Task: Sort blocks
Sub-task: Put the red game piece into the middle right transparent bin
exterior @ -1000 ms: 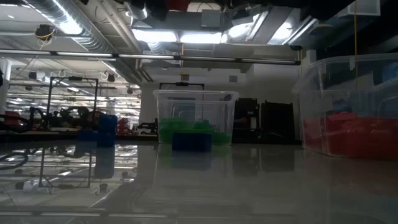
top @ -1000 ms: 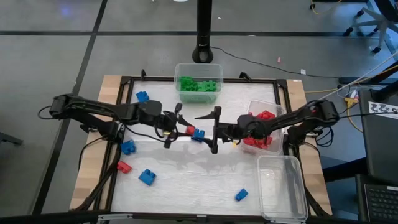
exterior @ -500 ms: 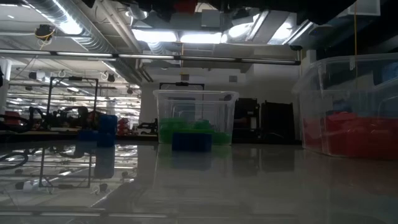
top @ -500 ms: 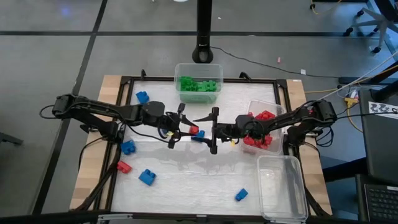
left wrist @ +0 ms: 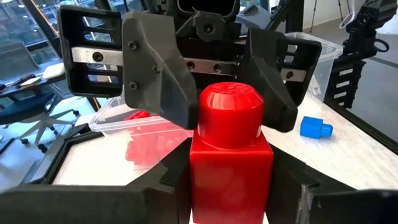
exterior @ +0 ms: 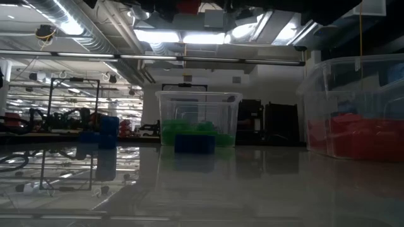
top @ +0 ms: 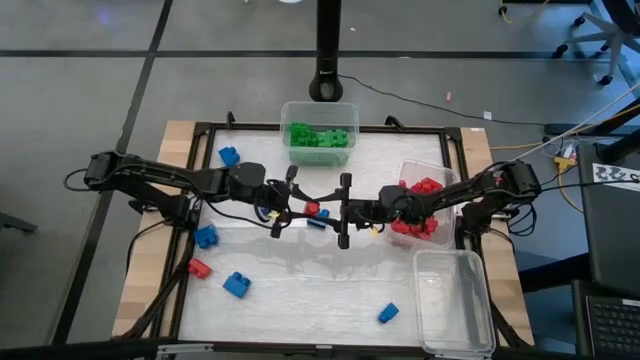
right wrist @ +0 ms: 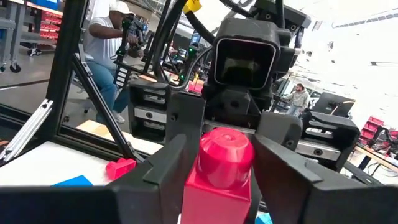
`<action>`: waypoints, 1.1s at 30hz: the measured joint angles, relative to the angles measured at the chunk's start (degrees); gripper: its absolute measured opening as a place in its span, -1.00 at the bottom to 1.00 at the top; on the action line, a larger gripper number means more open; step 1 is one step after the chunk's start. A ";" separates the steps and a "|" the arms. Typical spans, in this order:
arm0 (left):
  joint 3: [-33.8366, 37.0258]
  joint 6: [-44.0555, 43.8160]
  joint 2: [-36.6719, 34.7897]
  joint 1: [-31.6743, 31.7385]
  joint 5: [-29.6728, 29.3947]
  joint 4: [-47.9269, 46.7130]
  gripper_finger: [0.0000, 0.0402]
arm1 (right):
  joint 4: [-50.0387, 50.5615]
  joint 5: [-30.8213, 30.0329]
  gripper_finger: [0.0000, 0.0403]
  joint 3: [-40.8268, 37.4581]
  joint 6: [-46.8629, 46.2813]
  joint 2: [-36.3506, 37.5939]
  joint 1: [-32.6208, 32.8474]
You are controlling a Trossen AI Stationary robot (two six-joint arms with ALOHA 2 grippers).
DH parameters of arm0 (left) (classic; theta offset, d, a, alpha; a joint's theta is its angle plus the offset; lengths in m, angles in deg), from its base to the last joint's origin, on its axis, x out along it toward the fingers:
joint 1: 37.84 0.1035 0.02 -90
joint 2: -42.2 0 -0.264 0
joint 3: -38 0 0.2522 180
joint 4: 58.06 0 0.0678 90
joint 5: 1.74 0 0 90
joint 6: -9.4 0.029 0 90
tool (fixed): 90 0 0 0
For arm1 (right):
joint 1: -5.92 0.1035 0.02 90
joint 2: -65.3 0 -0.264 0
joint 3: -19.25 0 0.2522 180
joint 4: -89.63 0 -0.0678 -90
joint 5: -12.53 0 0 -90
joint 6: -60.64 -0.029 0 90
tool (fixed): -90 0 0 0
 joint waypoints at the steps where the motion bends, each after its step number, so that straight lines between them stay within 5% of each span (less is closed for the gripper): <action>1: 0.00 0.00 0.00 0.00 0.00 0.03 -0.36 | -0.01 0.00 -0.12 0.00 0.00 -0.03 0.00; 15: 0.04 0.19 0.42 -0.02 0.04 -0.57 -0.36 | 5.18 0.96 -0.13 5.14 1.64 -3.28 0.00; 23: 0.04 2.46 0.37 0.02 -0.72 -0.49 -0.35 | 5.30 -0.06 -0.35 5.14 2.06 -3.20 0.00; 33: 0.04 0.88 0.37 0.20 0.28 -0.46 -0.09 | 6.53 0.01 -0.34 5.14 5.92 -2.81 0.03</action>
